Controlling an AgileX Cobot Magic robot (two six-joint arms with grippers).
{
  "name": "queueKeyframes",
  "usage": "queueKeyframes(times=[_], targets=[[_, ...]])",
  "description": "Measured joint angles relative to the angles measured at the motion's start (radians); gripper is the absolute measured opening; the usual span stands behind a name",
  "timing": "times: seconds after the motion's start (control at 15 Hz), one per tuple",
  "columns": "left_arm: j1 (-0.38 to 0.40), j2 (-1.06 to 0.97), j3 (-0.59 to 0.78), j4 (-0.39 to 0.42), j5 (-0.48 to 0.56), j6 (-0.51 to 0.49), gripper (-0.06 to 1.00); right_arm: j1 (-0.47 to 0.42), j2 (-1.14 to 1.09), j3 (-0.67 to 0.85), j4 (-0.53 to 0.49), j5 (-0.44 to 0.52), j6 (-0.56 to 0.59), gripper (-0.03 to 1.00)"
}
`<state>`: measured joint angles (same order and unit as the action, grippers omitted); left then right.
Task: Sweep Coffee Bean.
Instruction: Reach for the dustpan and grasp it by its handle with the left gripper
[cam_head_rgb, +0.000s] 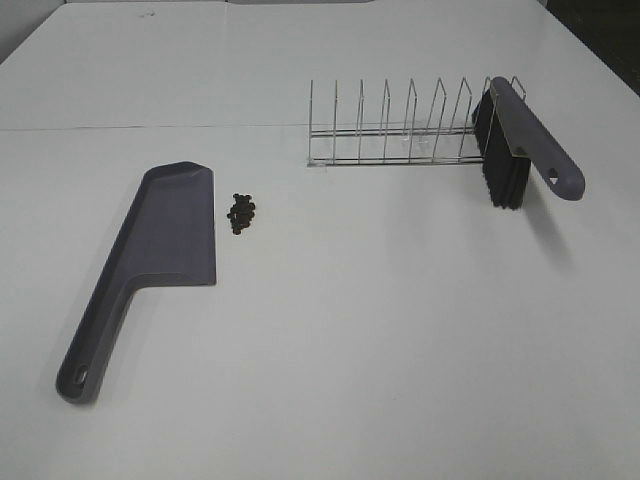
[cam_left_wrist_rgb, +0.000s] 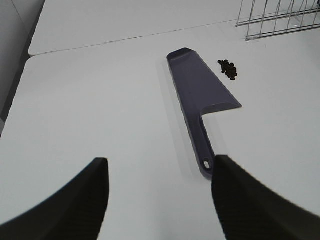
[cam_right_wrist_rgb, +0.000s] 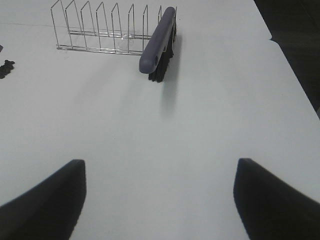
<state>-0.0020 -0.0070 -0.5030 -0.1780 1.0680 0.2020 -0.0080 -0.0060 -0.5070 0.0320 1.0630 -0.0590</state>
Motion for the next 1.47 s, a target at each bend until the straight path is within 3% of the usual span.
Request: queueKeyframes(times=[1.47], targets=[[0.000, 0.000, 0.000, 0.000, 0.000, 0.000, 0.56, 0.000, 0.000, 0.000, 0.000, 0.000, 0.000, 0.68]])
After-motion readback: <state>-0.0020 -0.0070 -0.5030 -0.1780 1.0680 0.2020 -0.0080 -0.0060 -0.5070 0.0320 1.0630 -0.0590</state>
